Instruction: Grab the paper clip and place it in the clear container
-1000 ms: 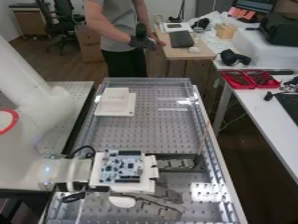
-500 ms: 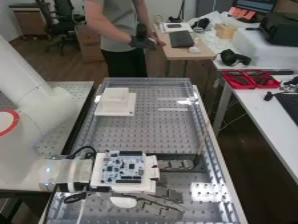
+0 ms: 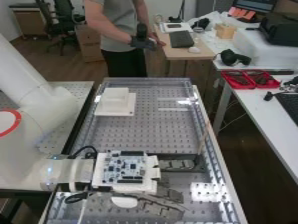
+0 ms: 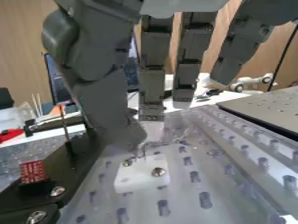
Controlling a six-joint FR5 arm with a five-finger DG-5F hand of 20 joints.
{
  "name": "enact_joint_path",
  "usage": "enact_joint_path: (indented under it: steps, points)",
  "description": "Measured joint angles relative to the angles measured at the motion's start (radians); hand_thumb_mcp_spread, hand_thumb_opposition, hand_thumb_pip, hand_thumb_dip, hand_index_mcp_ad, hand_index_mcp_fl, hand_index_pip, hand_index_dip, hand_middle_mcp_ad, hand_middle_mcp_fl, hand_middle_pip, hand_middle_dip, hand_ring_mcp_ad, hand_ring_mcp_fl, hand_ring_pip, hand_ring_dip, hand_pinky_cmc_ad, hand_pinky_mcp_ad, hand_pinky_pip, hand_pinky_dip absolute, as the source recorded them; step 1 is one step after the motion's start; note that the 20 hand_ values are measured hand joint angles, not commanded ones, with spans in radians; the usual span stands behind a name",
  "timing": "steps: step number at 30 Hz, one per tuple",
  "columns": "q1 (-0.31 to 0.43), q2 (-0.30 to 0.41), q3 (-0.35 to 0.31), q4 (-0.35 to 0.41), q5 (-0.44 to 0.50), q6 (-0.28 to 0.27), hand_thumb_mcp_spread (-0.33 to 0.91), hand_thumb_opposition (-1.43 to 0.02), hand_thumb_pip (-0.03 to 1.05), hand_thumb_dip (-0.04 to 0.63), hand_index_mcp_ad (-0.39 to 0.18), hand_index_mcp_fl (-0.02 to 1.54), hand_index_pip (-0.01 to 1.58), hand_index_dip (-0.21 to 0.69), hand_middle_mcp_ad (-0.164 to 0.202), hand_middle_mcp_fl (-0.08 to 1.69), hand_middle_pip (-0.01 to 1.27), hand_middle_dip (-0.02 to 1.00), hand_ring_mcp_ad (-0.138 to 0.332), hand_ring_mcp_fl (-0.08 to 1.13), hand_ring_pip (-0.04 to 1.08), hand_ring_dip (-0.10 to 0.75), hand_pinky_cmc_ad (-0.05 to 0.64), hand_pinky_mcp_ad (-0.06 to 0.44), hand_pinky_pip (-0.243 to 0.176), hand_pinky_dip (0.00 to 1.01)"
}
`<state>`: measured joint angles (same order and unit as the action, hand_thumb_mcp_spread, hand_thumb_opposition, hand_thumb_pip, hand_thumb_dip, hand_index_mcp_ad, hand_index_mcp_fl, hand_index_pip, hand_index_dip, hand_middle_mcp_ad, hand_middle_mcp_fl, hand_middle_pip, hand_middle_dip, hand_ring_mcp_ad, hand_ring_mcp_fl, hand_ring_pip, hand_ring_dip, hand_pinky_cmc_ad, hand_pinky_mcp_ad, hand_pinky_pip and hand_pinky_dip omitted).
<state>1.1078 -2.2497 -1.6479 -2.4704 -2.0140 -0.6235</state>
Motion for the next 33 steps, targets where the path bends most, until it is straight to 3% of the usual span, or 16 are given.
enact_joint_path:
  steps: [22,33]
  points:
    - [0.002,0.003,-0.006,-0.002,0.006,-0.009,0.61,-0.86,0.64,0.314,-0.208,0.25,0.12,-0.182,-0.063,0.62,0.55,0.67,0.021,0.46,0.09,0.468,0.456,0.248,0.066,0.19]
    - [0.002,0.004,-0.009,0.001,0.006,-0.009,0.66,-0.91,0.64,0.314,-0.204,0.25,0.12,-0.182,-0.063,0.72,0.65,0.69,0.021,0.46,0.1,0.468,0.456,0.248,0.066,0.19]
